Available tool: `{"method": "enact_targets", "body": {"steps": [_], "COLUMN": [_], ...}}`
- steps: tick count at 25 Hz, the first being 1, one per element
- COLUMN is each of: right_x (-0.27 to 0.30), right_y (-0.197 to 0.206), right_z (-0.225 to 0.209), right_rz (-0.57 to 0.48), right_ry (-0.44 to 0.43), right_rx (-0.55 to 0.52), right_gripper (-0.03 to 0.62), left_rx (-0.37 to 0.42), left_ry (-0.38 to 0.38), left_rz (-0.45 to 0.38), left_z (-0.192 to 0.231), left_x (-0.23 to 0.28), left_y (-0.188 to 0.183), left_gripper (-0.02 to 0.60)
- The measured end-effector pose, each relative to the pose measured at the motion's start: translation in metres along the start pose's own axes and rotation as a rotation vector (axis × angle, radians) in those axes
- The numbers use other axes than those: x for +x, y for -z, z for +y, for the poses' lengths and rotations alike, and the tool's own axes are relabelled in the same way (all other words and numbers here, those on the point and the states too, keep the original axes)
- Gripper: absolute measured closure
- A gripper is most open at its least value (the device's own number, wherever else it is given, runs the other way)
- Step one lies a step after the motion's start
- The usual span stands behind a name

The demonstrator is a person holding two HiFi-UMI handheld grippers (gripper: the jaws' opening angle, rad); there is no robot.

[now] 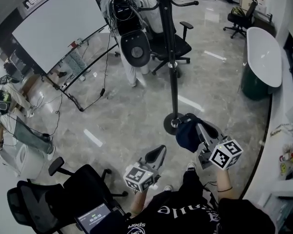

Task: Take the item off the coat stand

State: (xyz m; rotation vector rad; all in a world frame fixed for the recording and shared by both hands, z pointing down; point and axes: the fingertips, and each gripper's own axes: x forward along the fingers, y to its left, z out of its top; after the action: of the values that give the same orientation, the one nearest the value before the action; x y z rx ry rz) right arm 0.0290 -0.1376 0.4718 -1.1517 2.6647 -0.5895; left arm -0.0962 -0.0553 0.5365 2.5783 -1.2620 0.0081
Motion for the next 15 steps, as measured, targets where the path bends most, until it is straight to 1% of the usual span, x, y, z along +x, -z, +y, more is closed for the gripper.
{"method": "enact_targets", "body": {"steps": [2, 5, 8, 12, 15], "right_x": [-0.009, -0.029, -0.054, -0.083, -0.105], "right_y": [0.019, 0.044, 0.067, 0.092, 0.102], "right_z": [0.027, 0.069, 0.104, 0.128, 0.135], "right_rz": [-0.008, -0.010, 0.006, 0.041, 0.051], "right_ry": [0.015, 0.028, 0.054, 0.093, 0.121], "right_rx": [0.024, 0.047, 0.052, 0.035, 0.035], "right_gripper": [0.563, 0.563, 0.563, 0.563, 0.563], "left_rx": [-0.008, -0.026, -0.045, -0.057, -0.061], "left_ry": [0.020, 0.032, 0.065, 0.109, 0.132], "left_rz": [0.014, 0.006, 0.002, -0.006, -0.006], "left_z": [-0.004, -0.008, -0.018, -0.037, -0.054], "left_x": [-0.029, -0.069, -0.096, -0.116, -0.125], "left_y": [0.007, 0.017, 0.026, 0.032, 0.036], "left_gripper": [0.575, 0.575, 0.575, 0.575, 0.575]}}
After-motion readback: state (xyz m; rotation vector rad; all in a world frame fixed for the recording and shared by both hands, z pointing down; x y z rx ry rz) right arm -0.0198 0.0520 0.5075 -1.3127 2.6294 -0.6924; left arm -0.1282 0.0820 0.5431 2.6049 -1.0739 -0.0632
